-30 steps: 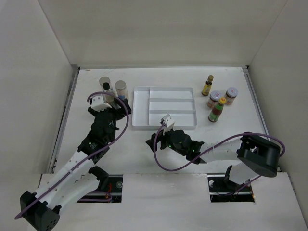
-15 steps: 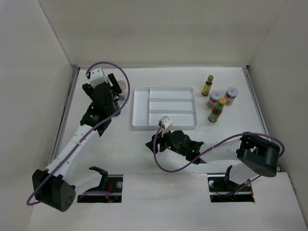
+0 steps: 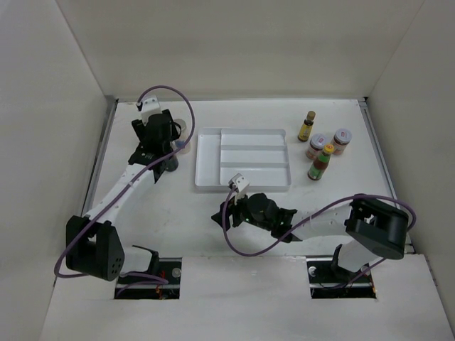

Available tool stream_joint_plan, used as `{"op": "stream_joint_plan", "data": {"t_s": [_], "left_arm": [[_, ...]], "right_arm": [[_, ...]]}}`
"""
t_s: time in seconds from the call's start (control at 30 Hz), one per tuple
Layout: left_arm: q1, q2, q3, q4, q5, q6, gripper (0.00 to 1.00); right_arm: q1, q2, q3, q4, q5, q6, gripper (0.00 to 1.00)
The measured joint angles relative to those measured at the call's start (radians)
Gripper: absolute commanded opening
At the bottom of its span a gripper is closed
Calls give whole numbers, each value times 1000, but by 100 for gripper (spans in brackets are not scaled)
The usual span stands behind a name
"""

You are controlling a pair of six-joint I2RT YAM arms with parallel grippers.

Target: Organize the condiment bottles

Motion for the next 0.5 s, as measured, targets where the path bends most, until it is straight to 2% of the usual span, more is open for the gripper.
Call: {"op": "stream_joint_plan", "data": {"t_s": [0.1,0.23,0.3,0.5], "left_arm": [[2,22,18,10,3,-1,53],[11,38,21,34,5,-3,28],[19,40,21,40,4,3,21],[9,5,-3,35,-4,0,16]], "right_arm": [[0,5,3,-5,0,-1,71],[0,6,4,-11,0,-1,70],[0,6,5,-16,0,0,70],[0,6,6,-20,0,0,70]]}}
